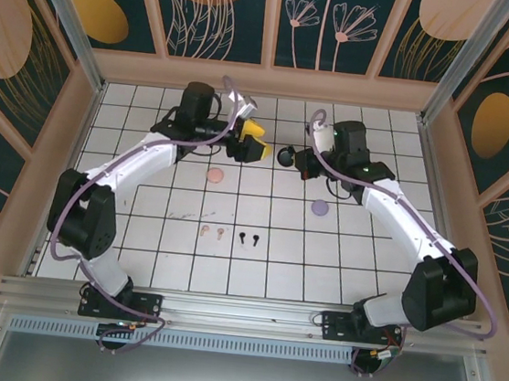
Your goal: Insert the wireless bluetooth earbuds into the charging case
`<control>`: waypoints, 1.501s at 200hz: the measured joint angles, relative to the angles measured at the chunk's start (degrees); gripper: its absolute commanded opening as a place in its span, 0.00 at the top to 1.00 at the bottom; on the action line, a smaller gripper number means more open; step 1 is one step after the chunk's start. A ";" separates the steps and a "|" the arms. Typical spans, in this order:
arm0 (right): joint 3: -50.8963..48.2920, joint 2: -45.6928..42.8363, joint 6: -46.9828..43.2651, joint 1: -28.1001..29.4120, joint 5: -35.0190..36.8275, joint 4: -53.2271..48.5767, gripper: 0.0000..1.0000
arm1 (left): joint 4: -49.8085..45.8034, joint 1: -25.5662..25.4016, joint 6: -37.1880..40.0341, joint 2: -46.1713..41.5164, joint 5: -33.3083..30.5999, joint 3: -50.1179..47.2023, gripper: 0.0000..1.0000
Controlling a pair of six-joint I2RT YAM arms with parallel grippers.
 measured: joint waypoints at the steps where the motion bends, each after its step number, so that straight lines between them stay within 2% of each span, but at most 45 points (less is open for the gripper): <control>1: 0.04 0.02 -0.13 0.00 0.00 -0.04 1.00 | -0.85 0.00 0.59 0.35 0.07 0.39 0.16; 50: 1.27 1.81 -4.85 0.70 -1.64 -2.80 1.00 | -23.04 0.00 13.84 9.42 2.89 8.85 0.28; 79: 2.32 2.89 -6.08 2.51 -2.19 -3.72 1.00 | -28.81 0.00 17.62 10.10 5.53 10.10 0.29; 147: 5.60 6.71 -6.32 6.67 -2.10 -4.39 1.00 | -32.00 0.00 19.87 10.14 8.57 10.54 0.31; 235: 6.62 7.72 -6.34 7.02 -1.29 -4.42 1.00 | -34.05 0.07 21.14 11.63 9.01 11.72 0.44; 268: 6.62 7.72 -6.36 7.10 -1.29 -4.44 1.00 | -34.47 0.07 21.55 12.41 9.03 12.39 0.55; 300: 6.62 7.72 -6.38 7.37 -1.16 -4.81 1.00 | -35.08 0.17 21.62 13.09 9.42 12.68 0.56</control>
